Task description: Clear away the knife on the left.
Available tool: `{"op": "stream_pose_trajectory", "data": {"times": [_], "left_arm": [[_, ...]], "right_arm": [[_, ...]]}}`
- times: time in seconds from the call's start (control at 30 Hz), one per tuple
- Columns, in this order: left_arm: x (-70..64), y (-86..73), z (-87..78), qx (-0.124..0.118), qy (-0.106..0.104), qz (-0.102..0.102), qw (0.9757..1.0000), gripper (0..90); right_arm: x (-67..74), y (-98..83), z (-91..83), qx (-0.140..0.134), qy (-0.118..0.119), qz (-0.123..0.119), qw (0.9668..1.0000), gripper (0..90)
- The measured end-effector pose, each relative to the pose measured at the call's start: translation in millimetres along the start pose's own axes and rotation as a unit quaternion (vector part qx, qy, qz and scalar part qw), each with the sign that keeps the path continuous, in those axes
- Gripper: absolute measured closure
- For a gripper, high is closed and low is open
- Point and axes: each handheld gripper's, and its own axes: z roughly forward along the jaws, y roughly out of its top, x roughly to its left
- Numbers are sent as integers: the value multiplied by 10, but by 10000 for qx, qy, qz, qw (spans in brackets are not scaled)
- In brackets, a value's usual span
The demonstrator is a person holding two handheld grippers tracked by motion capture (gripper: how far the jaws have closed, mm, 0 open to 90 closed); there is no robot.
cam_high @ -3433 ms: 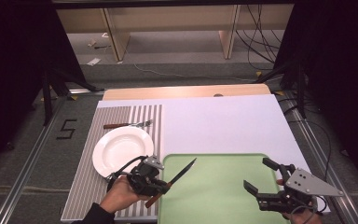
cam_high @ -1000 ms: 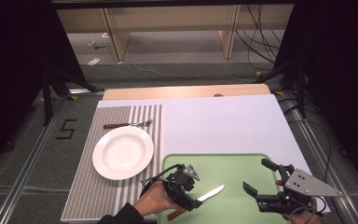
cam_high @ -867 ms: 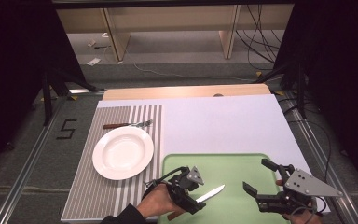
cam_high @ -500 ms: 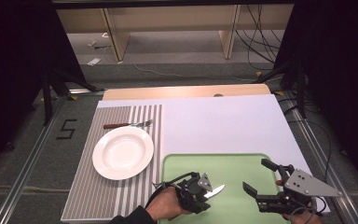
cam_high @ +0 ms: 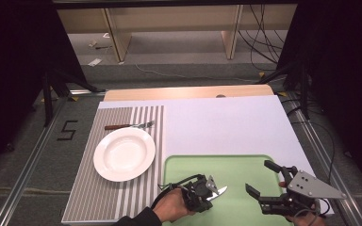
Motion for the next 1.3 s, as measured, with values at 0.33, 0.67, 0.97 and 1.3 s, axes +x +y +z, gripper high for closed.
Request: {"op": "stream_pose_trajectory", "data": {"times": [0.33, 0.67, 0.97, 1.3], "left_arm": [[56, -20, -25, 25, 26, -114, 9999, 898], [84, -56, -56, 120, -25, -157, 9998, 898], [107, -97, -94, 233, -26, -218, 9995, 898], [147, -174, -160, 427, -50, -279, 9987, 898]], "right_arm": [[2, 2, -6, 9, -6, -17, 10000, 100], [0, 3, -9, 3, -8, -8, 10000, 100], [0, 6, -12, -12, -6, 5, 10000, 100], [2, 5, -11, -12, -3, -13, 10000, 100]]}}
